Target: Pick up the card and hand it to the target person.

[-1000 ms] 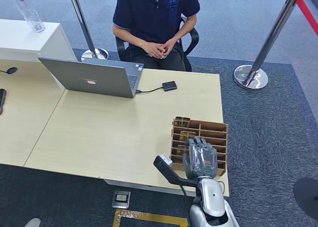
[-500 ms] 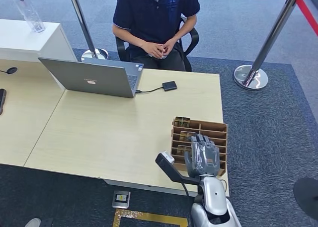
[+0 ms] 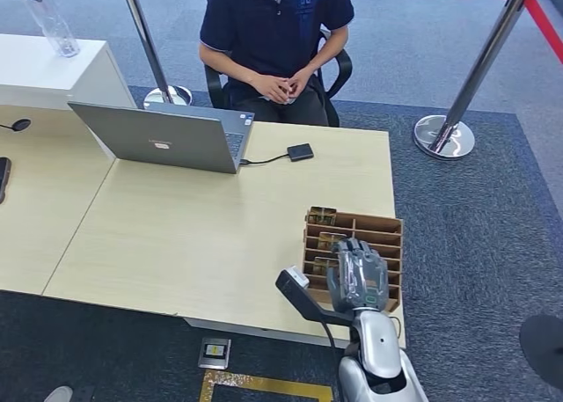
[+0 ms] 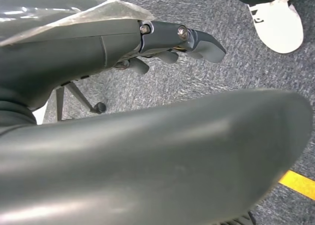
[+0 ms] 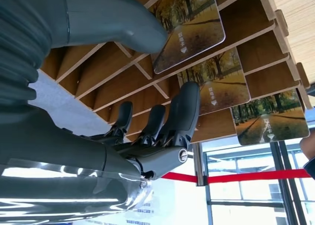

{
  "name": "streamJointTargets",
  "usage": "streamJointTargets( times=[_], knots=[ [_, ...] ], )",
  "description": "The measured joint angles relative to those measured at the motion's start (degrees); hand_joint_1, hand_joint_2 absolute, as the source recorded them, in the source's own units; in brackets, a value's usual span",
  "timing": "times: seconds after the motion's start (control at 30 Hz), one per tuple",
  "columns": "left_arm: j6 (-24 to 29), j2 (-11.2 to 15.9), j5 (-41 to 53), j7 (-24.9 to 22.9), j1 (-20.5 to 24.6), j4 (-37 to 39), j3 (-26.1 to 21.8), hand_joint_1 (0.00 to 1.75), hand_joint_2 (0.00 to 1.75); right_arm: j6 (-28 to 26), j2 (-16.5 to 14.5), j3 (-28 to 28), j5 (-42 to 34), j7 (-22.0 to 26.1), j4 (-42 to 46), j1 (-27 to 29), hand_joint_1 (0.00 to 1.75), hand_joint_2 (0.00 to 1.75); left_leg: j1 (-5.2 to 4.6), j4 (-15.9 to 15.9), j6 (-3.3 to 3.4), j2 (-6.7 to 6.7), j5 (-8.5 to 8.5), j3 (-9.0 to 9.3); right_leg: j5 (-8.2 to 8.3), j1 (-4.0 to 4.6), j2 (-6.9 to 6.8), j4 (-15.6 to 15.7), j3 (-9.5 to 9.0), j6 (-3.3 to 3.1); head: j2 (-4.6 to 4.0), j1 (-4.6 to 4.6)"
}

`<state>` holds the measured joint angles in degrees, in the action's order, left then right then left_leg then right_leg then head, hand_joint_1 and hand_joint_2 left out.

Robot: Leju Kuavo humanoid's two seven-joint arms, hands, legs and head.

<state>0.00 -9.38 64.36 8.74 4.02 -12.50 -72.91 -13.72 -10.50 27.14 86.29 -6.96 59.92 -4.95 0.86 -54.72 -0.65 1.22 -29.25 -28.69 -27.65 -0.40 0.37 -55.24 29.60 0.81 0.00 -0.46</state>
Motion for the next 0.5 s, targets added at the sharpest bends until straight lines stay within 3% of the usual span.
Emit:
streamJointTargets(
  times=[0.5],
  knots=[
    [-0.09, 0.2, 0.43, 0.0, 0.03, 0.02, 0.0, 0.0, 0.0, 0.02, -0.92, -0.08, -0.08, 0.57, -2.95, -1.03, 0.86, 1.75, 0.0, 0.0, 0.0, 0.0, 0.0, -0.01, 0.0, 0.0, 0.0, 0.0, 0.0, 0.0, 0.0, 0.0]
  ],
)
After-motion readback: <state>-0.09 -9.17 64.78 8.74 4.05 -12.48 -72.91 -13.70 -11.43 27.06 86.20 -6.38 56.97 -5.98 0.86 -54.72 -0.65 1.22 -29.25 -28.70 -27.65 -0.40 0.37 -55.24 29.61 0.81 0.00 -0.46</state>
